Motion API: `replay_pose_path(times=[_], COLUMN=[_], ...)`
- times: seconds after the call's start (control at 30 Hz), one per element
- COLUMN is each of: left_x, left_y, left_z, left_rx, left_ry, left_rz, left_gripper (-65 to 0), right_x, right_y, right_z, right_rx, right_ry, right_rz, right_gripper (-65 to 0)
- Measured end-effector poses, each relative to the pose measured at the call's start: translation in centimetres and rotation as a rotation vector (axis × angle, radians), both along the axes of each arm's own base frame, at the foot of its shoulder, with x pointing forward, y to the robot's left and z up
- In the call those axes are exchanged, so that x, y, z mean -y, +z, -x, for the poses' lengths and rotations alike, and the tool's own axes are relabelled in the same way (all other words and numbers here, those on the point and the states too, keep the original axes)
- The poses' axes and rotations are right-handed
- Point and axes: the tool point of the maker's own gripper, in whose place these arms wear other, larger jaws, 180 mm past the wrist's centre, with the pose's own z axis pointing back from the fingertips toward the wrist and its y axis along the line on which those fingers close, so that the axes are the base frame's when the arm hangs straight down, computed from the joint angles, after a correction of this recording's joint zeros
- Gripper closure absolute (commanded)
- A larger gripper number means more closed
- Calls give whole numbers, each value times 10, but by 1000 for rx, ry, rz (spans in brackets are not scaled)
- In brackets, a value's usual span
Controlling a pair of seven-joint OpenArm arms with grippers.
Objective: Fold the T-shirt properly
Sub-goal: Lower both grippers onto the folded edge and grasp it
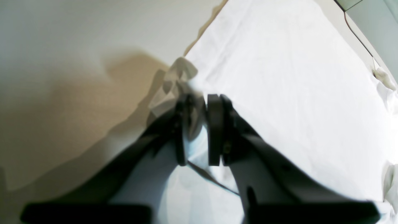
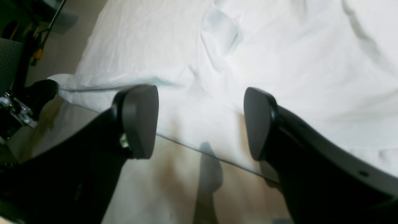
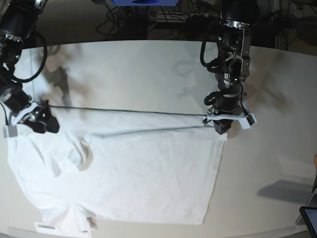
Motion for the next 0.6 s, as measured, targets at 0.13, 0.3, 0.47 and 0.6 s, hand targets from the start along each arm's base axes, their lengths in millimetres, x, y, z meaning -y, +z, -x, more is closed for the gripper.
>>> replay_pose_path(times=[0.13, 0.3, 0.47, 0.6], left_x=[0, 0, 0, 0], left_y=[0, 0, 0, 0], left_z=[0, 0, 0, 0], left_rx=[0, 0, 0, 1], left_ry=[0, 0, 0, 0], left_rz=[0, 1, 1, 1], left_gripper=[-113, -294, -317, -317], right_x=[0, 0, 0, 0], right_y=[0, 0, 0, 0], right_z=[0, 0, 0, 0], right_rx=[0, 0, 0, 0], right_ry=[0, 0, 0, 0], right_rz=[0, 0, 1, 1], right_gripper=[-408, -408, -408, -408])
